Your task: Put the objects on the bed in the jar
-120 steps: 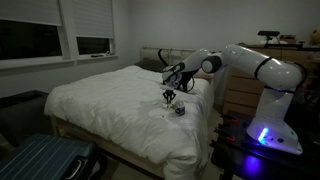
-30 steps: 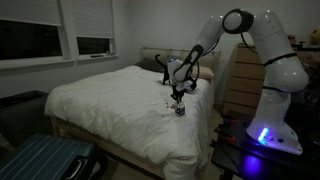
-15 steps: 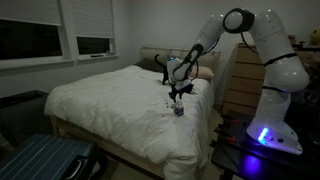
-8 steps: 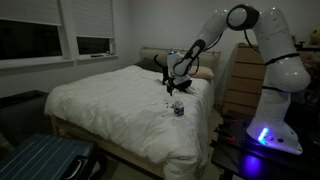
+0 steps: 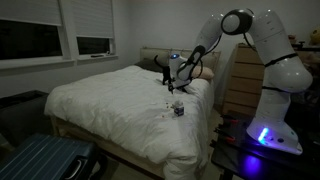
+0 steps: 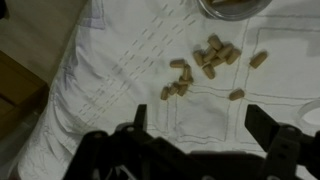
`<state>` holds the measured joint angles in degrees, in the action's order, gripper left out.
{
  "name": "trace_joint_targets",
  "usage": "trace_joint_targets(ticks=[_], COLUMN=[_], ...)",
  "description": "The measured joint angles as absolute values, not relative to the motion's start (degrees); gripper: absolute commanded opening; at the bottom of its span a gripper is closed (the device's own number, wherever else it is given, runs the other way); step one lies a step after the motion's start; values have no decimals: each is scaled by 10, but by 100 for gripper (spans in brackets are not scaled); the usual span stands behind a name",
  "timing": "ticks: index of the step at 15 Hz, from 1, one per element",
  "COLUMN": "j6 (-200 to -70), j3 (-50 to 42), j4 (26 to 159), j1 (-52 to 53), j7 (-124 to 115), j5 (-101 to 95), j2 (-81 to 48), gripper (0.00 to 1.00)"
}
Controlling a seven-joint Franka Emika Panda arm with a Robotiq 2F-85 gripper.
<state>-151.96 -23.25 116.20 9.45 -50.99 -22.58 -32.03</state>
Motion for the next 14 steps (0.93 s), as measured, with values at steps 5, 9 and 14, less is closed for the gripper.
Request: trace_joint_targets(ticks=[5, 9, 14], j6=[-1544, -1572, -1626], j3=[-234, -234, -235], j4=[1140, 1111, 1079], j1=[87, 87, 87], j7=[-522, -522, -521], j5=[-212, -186, -131], j2=[-385, -437, -493], gripper=[100, 100, 100])
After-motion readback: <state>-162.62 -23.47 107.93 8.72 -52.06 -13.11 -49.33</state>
